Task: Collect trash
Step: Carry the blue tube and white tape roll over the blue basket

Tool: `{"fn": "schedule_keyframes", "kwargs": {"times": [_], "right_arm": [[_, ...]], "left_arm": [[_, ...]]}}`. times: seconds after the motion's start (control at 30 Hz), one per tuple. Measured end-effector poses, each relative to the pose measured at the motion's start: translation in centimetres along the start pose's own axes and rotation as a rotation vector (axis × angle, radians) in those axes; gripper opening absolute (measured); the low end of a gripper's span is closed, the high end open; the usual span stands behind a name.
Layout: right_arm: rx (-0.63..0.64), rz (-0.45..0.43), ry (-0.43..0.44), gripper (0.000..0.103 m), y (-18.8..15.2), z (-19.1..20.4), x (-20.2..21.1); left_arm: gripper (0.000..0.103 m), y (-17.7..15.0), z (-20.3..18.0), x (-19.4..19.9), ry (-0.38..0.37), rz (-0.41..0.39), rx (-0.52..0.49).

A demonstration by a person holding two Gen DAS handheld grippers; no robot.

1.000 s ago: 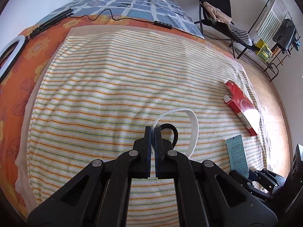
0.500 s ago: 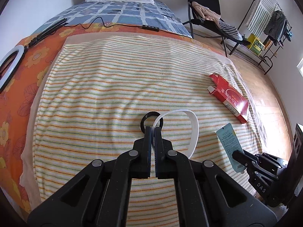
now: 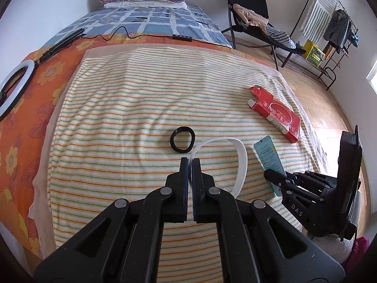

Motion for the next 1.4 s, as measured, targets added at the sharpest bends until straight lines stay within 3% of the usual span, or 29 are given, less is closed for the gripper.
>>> {"fn": "schedule_keyframes", "kwargs": {"times": [0.27,0.57,1.03,1.4], "right_arm": [[0.008,-0.064,0.007,0.004,-0.8,1.0,3.3],[0.045,-0.11,-0.009,0.004,-4.4,2.0,8.7],[0.08,-0.133,-0.007,0.004,-11.9,3.9,14.3],[0.092,-0.102,0.011,0.004,-16.8,5.4,14.6]], "left_arm": [[0.0,-1.4,0.3,1.5,-0.005,-0.007,-0.014],[0.0,-4.3,-1.4,4.1,-0.023,-0.027,-0.048],[0.0,-13.7,-5.1,6.7,-0.049,0.008,-0.14],[0.0,-19.7,-6.2,7.4,-0.028,0.036,-0.208]]}}
Point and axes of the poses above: each gripper's, at about its wrist camera, not at the fingertips, and x roughly against the way its jaws point, z to its left, y to its top, the point moved 7 cm from there along -x, roughly the way its jaws point, and after that the axes turned 4 degrees about z, right-handed, at the moved point
